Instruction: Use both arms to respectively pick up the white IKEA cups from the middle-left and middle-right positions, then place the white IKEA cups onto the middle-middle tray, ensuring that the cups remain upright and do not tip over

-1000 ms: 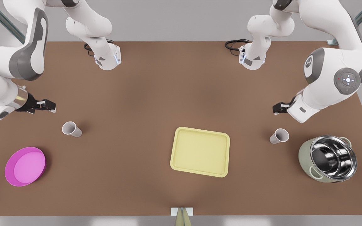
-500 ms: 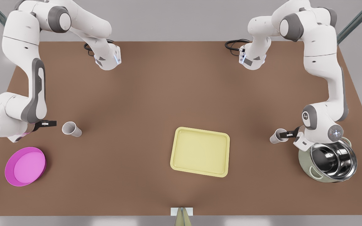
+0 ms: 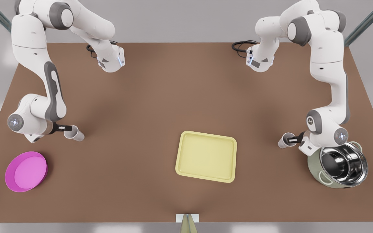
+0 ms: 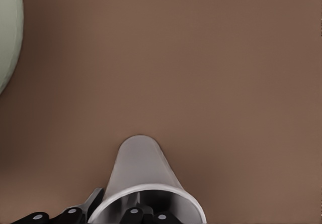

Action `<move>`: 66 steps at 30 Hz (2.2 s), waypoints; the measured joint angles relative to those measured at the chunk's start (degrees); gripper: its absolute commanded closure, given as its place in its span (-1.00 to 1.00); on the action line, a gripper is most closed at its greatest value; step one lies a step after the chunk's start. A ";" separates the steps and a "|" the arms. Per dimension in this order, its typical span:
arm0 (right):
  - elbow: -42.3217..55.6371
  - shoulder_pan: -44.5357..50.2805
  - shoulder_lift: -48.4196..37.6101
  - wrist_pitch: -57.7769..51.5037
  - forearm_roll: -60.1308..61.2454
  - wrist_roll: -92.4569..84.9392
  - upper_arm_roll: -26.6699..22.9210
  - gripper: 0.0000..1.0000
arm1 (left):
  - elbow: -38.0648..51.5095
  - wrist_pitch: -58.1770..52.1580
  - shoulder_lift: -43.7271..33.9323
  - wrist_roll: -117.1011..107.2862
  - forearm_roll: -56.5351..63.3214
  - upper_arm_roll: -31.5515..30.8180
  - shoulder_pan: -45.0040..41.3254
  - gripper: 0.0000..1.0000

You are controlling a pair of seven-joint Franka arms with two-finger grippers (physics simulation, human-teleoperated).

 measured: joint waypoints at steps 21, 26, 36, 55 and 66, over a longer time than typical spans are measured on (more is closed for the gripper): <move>2.10 -0.21 4.59 1.45 3.56 0.22 0.22 0.55 | 21.33 -3.70 5.80 -11.50 2.16 -11.40 -15.73 0.54; 5.12 0.56 4.43 -1.44 3.96 -0.04 0.69 0.57 | 25.62 -3.79 11.86 -21.21 2.53 -14.55 -17.59 0.54; 12.87 20.83 4.78 -11.65 17.47 7.71 0.96 0.57 | 26.29 -1.40 15.95 -33.45 1.11 -15.42 -17.20 -1.00; 33.41 50.79 21.71 14.11 26.70 41.21 -0.08 0.57 | 25.06 -39.23 -18.54 -32.28 14.46 -8.27 -10.03 -1.00; 41.01 50.84 30.34 17.56 25.74 54.30 0.23 0.31 | 24.99 -42.03 -17.44 -24.32 10.60 -9.04 -9.19 -1.00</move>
